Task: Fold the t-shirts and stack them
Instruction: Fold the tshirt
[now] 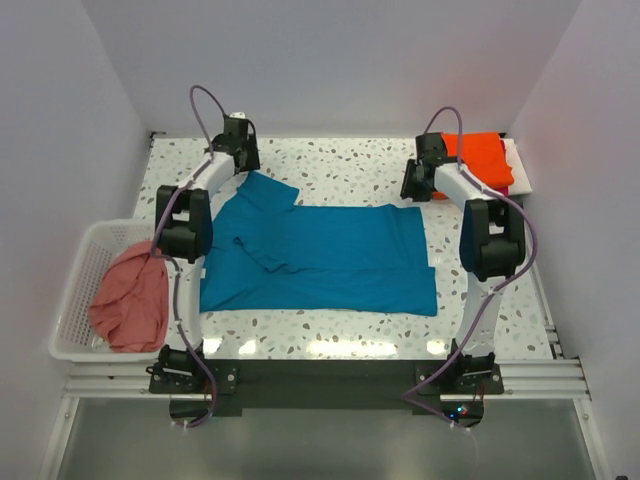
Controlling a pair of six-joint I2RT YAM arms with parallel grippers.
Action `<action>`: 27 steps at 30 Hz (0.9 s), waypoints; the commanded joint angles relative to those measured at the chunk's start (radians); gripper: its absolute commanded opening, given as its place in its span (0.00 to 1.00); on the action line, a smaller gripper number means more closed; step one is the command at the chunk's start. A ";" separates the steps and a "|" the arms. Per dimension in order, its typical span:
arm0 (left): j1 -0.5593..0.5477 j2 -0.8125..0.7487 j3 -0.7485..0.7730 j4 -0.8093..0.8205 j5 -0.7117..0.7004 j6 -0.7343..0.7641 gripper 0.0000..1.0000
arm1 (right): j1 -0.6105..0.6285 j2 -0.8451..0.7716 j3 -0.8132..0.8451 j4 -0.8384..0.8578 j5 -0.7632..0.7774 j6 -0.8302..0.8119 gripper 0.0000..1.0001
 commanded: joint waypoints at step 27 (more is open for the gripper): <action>0.005 0.031 -0.059 0.099 0.168 -0.022 0.10 | -0.010 -0.059 -0.061 0.024 0.074 -0.006 0.41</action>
